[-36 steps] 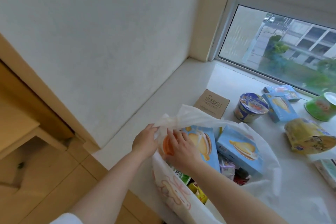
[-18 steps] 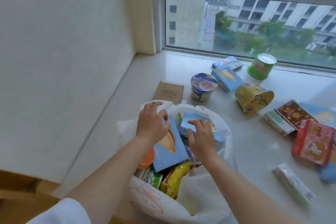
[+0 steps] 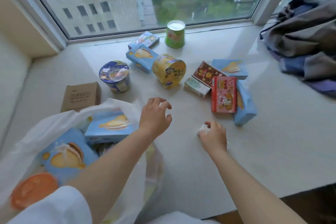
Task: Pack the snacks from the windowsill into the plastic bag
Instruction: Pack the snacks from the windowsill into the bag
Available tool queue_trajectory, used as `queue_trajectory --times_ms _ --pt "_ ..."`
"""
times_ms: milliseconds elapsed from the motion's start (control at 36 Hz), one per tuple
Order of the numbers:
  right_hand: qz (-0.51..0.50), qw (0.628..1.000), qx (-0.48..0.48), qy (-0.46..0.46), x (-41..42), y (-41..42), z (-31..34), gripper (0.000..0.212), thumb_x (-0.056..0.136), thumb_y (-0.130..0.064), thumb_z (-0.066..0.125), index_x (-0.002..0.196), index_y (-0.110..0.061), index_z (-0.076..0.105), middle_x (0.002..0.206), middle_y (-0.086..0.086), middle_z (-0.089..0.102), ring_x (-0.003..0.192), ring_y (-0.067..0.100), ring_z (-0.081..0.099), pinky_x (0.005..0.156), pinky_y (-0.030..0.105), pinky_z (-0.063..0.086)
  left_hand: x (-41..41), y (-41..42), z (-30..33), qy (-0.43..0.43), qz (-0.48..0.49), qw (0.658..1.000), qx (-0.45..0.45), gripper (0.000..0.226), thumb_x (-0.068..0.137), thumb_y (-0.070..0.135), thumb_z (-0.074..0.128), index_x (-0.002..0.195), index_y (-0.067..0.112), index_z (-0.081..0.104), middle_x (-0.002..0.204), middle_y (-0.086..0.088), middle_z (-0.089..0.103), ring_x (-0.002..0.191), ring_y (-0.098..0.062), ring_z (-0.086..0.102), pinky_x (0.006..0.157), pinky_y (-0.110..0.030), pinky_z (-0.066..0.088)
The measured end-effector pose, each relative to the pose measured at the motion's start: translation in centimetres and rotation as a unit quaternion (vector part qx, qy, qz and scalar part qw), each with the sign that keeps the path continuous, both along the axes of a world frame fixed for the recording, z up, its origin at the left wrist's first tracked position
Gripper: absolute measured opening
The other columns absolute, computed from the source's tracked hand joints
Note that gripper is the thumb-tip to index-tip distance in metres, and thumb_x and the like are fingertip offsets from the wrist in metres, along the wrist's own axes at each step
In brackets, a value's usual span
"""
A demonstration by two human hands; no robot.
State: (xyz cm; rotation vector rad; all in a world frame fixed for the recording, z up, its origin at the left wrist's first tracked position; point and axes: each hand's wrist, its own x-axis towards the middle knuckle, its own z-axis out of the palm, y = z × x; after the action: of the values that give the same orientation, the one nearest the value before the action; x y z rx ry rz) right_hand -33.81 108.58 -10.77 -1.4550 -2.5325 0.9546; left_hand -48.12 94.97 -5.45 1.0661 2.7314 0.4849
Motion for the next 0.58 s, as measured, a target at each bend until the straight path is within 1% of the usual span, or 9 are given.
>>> queue_trajectory --times_ms 83,194,278,306,361,417,444,500,583 --pt "0.022 0.998 -0.002 -0.064 2.4 3.1 -2.0 0.034 0.086 -0.021 0.056 0.12 -0.014 0.056 0.122 0.009 0.055 0.116 0.028 0.043 0.096 0.032 0.034 1.6 3.6 -1.2 -0.025 -0.032 0.998 -0.054 0.033 0.091 0.031 0.052 0.123 0.026 0.056 0.135 0.006 0.047 0.13 -0.018 0.034 0.101 -0.031 0.032" --pt "0.046 0.995 0.002 -0.084 4.0 6.6 -3.4 0.036 0.085 -0.018 0.053 0.121 -0.017 0.056 0.123 0.006 0.055 0.117 0.024 0.043 0.098 0.033 0.036 3.8 7.8 -3.8 -0.061 -0.099 0.982 -0.152 0.041 0.091 0.029 0.052 0.132 0.027 0.048 0.14 0.004 0.044 0.132 -0.019 0.033 0.103 -0.033 0.032" --pt "0.068 0.994 0.022 -0.083 4.3 9.0 -3.8 0.035 0.083 -0.012 0.053 0.117 -0.014 0.059 0.118 0.006 0.057 0.115 0.025 0.045 0.094 0.035 0.037 5.6 10.5 -5.9 -0.074 -0.146 0.967 -0.196 0.047 0.09 0.022 0.053 0.135 0.028 0.044 0.141 0.006 0.042 0.134 -0.019 0.031 0.103 -0.033 0.03" --pt "0.079 0.993 0.044 -0.074 4.3 9.7 -3.7 0.033 0.081 -0.01 0.055 0.113 -0.012 0.061 0.114 0.008 0.058 0.111 0.028 0.048 0.09 0.037 0.039 6.2 11.4 -6.6 -0.068 -0.168 0.962 -0.204 0.049 0.089 0.019 0.052 0.136 0.029 0.043 0.142 0.007 0.041 0.134 -0.019 0.03 0.104 -0.033 0.029" --pt "0.098 0.988 0.112 -0.03 4.1 11.1 -3.4 0.029 0.072 -0.004 0.061 0.1 -0.008 0.067 0.097 0.012 0.061 0.093 0.035 0.055 0.074 0.04 0.044 7.4 13.0 -8.0 -0.051 -0.219 0.947 -0.229 0.053 0.087 0.015 0.053 0.137 0.031 0.042 0.143 0.008 0.04 0.135 -0.019 0.029 0.105 -0.035 0.028" --pt "0.096 0.975 0.2 0.02 3.8 12.5 -3.0 0.029 0.061 -0.006 0.062 0.089 -0.01 0.068 0.086 0.012 0.06 0.08 0.034 0.057 0.061 0.036 0.046 8.3 14.3 -9.2 -0.037 -0.263 0.927 -0.265 0.056 0.086 0.016 0.055 0.138 0.032 0.04 0.145 0.007 0.038 0.136 -0.02 0.028 0.107 -0.038 0.026" --pt "0.094 0.967 0.235 0.038 3.5 13.3 -2.6 0.03 0.058 -0.007 0.064 0.088 -0.011 0.067 0.087 0.011 0.06 0.08 0.032 0.055 0.061 0.034 0.046 8.6 14.7 -9.9 -0.033 -0.278 0.917 -0.284 0.058 0.086 0.016 0.057 0.138 0.032 0.04 0.144 0.006 0.039 0.136 -0.02 0.028 0.107 -0.039 0.026" --pt "0.097 0.959 0.26 0.057 2.8 14.8 -2.2 0.037 0.057 -0.007 0.072 0.093 -0.013 0.066 0.095 0.012 0.059 0.09 0.027 0.045 0.066 0.035 0.048 9.0 15.3 -10.9 -0.031 -0.289 0.902 -0.32 0.06 0.084 0.017 0.06 0.139 0.03 0.039 0.141 0.003 0.041 0.133 -0.022 0.032 0.105 -0.041 0.028" --pt "0.105 0.962 0.25 0.016 1.7 17.2 -2.1 0.056 0.062 -0.012 0.075 0.115 -0.012 0.057 0.119 0.017 0.054 0.106 0.028 0.038 0.084 0.043 0.048 8.9 15.4 -12.0 -0.038 -0.263 0.906 -0.328 0.054 0.084 0.027 0.064 0.134 0.027 0.041 0.134 0.002 0.045 0.125 -0.022 0.038 0.1 -0.039 0.031"
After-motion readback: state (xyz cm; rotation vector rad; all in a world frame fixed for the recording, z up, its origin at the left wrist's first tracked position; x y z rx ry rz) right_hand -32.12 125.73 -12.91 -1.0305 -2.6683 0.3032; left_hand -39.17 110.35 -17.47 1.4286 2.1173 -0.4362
